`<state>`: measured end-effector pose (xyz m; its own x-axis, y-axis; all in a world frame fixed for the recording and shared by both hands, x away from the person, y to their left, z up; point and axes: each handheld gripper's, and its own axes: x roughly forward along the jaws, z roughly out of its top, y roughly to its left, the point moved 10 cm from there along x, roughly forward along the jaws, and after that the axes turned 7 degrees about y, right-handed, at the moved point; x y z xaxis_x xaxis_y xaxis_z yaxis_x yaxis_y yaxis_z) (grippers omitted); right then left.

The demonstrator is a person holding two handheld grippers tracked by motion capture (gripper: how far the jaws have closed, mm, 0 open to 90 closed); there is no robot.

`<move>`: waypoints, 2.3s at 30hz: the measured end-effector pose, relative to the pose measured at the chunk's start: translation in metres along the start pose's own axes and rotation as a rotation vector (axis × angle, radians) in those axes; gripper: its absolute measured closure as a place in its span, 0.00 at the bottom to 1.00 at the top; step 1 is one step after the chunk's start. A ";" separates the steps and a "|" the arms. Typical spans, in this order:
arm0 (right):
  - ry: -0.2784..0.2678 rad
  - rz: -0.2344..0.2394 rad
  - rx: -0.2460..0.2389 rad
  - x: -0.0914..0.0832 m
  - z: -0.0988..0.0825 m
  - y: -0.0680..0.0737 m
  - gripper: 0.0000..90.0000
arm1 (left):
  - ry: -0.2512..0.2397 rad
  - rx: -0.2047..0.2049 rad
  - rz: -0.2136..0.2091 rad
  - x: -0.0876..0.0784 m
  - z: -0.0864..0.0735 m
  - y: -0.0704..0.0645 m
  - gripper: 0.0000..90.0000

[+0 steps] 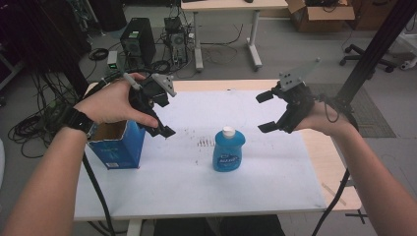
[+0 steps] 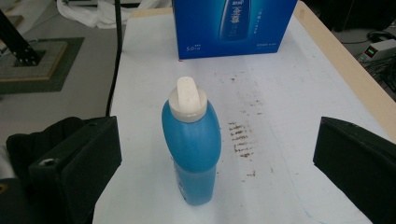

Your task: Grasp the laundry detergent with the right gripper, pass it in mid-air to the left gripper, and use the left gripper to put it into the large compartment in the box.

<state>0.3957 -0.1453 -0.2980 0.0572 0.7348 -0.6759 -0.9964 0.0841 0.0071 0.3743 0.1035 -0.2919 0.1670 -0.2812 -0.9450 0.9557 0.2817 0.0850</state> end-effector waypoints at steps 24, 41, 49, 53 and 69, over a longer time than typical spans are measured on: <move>-0.077 0.109 0.059 0.059 -0.046 -0.006 0.01 | -0.002 -0.011 -0.026 0.006 -0.003 -0.005 0.05; -0.091 0.145 0.063 0.099 -0.052 0.001 0.02 | -0.009 -0.009 -0.040 0.010 -0.005 -0.008 0.05; -0.085 0.155 0.058 0.113 -0.056 0.004 0.03 | -0.006 -0.006 -0.046 0.011 -0.005 -0.009 0.05; -0.098 0.163 0.057 0.118 -0.055 0.006 0.04 | -0.009 -0.004 -0.047 0.011 -0.004 -0.009 0.05; -0.104 0.192 0.052 0.135 -0.053 0.012 0.10 | -0.017 0.003 -0.058 0.012 -0.005 -0.011 0.05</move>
<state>0.3884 -0.0807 -0.4282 -0.1243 0.8057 -0.5792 -0.9854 -0.0315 0.1676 0.3642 0.1012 -0.3055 0.1153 -0.3123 -0.9430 0.9645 0.2622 0.0311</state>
